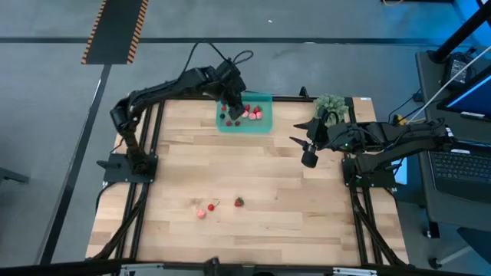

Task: Pick and placing Produce into tupperware
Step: Put the red strawberry into the green container

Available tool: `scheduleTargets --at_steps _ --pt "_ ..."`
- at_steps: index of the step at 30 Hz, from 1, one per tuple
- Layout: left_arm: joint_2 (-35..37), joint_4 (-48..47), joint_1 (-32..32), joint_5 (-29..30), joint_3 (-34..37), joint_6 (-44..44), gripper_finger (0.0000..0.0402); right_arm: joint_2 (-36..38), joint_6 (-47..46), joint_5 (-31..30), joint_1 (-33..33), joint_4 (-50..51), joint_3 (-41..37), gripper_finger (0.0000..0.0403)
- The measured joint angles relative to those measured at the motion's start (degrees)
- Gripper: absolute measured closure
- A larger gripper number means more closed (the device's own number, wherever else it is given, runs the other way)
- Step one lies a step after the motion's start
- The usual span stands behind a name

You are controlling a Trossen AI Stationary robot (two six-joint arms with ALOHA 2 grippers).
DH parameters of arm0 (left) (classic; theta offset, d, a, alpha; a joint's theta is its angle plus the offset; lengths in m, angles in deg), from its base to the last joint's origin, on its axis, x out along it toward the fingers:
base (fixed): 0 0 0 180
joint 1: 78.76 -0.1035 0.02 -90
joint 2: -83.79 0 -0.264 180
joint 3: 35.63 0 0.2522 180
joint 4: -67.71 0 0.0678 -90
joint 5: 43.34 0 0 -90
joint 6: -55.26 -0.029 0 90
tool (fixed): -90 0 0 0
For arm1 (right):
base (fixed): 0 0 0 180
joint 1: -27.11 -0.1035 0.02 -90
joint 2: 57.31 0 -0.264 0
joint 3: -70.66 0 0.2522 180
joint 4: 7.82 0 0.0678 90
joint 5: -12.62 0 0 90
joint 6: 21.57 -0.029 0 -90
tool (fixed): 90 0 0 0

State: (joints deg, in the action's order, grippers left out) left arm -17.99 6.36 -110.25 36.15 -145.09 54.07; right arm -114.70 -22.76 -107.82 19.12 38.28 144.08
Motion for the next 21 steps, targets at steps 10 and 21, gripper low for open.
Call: scheduleTargets --at_steps 10,21 --pt "10.0 -12.0 15.3 18.9 0.1 2.4 0.0223 -0.1 -1.1 0.0 0.0 0.1 0.0 0.0206" --pt "15.8 -15.7 29.3 20.1 3.1 15.4 0.0219 -2.1 -3.3 0.1 0.0 0.1 0.0 0.0206"
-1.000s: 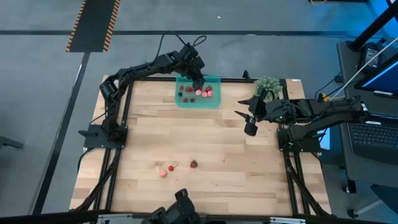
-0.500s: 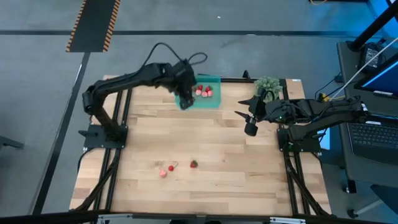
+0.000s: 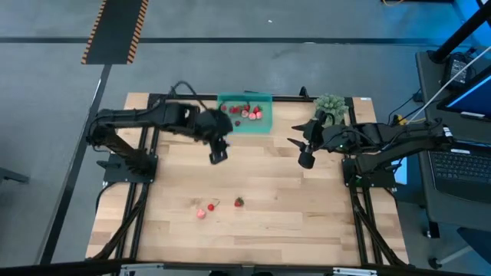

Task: Pick and placing Produce into tupperware
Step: Put the red strawberry into the green container

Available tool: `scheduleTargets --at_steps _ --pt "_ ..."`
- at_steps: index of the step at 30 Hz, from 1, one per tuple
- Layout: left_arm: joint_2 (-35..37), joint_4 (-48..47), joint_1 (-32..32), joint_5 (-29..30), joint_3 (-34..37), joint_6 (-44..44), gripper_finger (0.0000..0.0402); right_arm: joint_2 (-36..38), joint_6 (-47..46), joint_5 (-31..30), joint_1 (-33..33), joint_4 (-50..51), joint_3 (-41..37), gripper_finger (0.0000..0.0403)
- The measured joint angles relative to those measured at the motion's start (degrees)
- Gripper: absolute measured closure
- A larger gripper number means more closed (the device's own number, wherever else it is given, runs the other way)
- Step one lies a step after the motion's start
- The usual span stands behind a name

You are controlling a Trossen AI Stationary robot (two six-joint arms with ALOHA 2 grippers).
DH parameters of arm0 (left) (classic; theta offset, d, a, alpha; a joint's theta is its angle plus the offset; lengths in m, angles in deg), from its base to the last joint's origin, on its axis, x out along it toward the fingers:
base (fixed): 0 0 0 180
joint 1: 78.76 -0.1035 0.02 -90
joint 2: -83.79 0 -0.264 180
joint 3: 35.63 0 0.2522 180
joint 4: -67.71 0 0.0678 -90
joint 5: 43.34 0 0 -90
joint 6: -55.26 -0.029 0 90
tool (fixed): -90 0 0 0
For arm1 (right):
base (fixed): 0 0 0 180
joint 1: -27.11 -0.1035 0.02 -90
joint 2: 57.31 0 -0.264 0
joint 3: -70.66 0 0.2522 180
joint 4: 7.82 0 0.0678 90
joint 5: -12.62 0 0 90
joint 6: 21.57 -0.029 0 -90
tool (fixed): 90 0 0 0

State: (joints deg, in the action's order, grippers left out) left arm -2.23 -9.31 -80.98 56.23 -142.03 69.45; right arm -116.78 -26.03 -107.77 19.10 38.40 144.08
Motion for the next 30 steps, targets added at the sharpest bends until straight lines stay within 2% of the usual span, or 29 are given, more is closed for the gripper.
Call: scheduleTargets --at_steps 10,13,16,22,30 --pt "0.3 0.1 12.2 0.1 9.3 12.3 0.0219 -3.6 0.2 0.4 0.0 0.1 0.0 0.0206" --pt "0.3 3.4 15.5 2.9 11.9 14.0 0.0219 -4.5 0.2 0.4 0.0 0.3 0.0 0.0206" --pt "0.3 8.1 18.0 6.3 14.1 14.9 0.0219 -4.7 0.2 0.4 0.0 1.4 0.0 0.0206" --pt "0.3 19.9 20.0 8.3 19.1 19.4 0.0219 -3.4 0.2 0.4 0.0 3.6 0.0 0.0206" --pt "-4.8 37.9 18.9 8.1 26.5 16.1 0.0219 -2.6 -0.1 0.4 0.0 6.9 0.0 0.0206"
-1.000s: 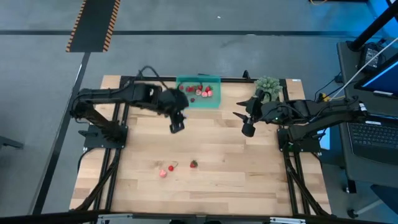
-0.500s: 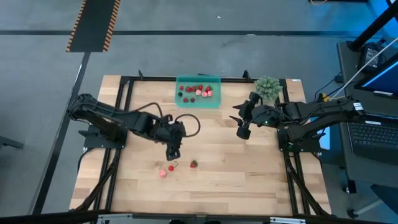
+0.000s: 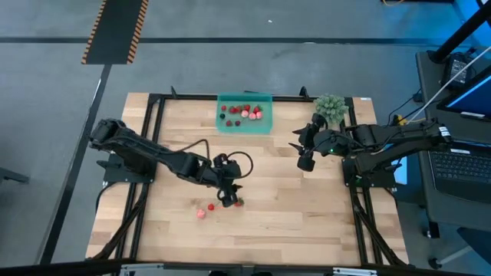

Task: Pick and placing Produce into tupperware
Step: Put the red strawberry into the green container

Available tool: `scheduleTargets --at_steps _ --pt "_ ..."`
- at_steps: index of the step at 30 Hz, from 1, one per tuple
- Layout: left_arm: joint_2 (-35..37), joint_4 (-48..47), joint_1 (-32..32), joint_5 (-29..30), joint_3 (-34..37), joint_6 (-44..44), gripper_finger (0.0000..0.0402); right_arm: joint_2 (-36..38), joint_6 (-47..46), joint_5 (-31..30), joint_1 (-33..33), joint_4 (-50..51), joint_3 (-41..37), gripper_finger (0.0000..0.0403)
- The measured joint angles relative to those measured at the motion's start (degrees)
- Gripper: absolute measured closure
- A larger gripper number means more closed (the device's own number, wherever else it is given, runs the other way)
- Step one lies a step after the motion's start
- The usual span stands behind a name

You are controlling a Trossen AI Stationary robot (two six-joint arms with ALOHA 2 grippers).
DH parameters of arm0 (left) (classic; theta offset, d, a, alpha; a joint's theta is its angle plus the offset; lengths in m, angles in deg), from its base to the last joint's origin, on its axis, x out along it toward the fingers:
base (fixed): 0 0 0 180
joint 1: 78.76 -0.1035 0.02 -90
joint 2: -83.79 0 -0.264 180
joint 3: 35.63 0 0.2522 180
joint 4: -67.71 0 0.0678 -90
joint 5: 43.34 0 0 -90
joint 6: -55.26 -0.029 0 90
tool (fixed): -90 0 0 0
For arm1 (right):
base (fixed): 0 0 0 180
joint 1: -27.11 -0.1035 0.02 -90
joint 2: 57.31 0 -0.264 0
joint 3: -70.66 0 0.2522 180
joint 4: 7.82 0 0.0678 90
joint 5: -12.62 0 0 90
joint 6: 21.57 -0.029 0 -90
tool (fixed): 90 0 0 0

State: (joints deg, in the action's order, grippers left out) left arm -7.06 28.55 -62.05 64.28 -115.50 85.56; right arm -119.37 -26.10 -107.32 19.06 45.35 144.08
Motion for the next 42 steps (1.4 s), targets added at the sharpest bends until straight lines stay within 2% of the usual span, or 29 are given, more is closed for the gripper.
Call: scheduleTargets --at_steps 3,14,25,31,40,42 --pt "-3.0 2.7 0.3 -1.3 1.1 -2.3 0.0219 0.0 -1.2 0.0 0.0 0.4 0.0 0.0206" --pt "-14.5 8.5 0.3 -8.5 1.3 -2.0 0.0219 0.0 -2.7 0.0 0.0 1.9 0.0 0.0206" --pt "-16.0 9.6 0.3 -9.2 1.3 -1.9 0.0226 0.0 -2.7 0.0 0.0 2.3 0.0 0.0206" --pt "-16.0 9.6 0.3 -9.2 1.3 -2.0 0.0277 0.0 -2.7 0.0 0.0 2.5 0.0 0.0206" --pt "-16.0 9.6 0.3 -9.2 1.3 -2.0 0.0385 0.0 -2.7 0.0 0.0 2.5 0.0 0.0206" --pt "-16.0 9.6 0.3 -9.2 1.3 -2.0 0.0395 0.0 -2.7 0.0 0.0 2.7 0.0 0.0206"
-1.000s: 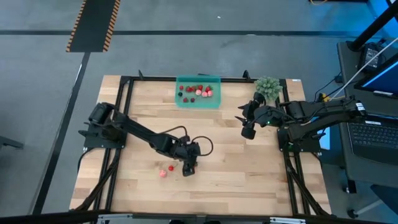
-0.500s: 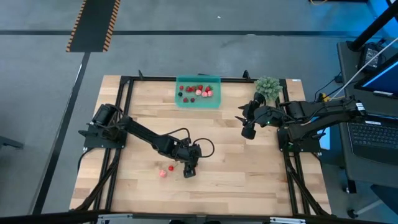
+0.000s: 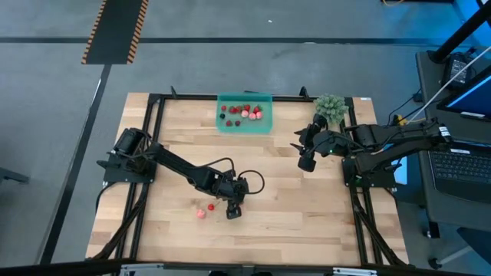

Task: Pick and placing Produce into tupperware
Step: Put the red strawberry into the green container

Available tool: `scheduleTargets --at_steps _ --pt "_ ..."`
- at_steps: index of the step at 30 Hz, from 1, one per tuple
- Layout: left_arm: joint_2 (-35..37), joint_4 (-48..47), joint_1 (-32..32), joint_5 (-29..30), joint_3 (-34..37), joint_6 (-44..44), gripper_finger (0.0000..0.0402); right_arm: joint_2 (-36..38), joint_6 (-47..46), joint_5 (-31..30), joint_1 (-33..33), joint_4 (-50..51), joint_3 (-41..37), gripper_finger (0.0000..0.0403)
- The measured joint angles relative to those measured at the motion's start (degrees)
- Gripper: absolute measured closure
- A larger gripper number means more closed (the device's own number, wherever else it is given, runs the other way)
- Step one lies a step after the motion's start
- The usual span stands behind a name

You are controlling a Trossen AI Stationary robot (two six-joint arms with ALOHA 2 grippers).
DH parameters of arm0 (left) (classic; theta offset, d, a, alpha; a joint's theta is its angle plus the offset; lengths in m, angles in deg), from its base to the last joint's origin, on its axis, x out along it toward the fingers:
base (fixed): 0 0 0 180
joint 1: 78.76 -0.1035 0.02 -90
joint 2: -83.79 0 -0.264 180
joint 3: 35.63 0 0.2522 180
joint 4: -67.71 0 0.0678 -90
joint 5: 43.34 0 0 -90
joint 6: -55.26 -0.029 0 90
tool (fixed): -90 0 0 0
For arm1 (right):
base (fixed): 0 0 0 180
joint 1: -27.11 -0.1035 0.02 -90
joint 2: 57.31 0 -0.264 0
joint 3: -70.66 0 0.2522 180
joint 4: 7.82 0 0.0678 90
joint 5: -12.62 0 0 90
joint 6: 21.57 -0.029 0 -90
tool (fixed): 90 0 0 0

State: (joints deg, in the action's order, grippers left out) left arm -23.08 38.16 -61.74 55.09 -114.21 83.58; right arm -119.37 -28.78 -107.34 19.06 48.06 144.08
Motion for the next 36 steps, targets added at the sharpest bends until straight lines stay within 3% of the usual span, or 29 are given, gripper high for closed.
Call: scheduleTargets --at_steps 11,21,27,36 --pt "3.0 0.0 -0.4 6.2 -0.6 -0.4 0.0396 0.0 0.0 0.0 0.0 0.7 0.0 0.0206" --pt "17.5 -3.9 -4.5 22.6 -1.5 -4.7 0.0399 0.0 0.0 0.0 0.0 0.7 0.0 0.0206" --pt "25.5 -4.6 -10.9 27.6 -1.5 -12.4 0.04 0.0 0.0 0.0 0.0 0.6 0.0 0.0206" --pt "28.3 -2.7 -27.3 23.7 -1.5 -24.1 0.04 0.0 1.3 -0.4 0.0 0.5 0.0 0.0206"
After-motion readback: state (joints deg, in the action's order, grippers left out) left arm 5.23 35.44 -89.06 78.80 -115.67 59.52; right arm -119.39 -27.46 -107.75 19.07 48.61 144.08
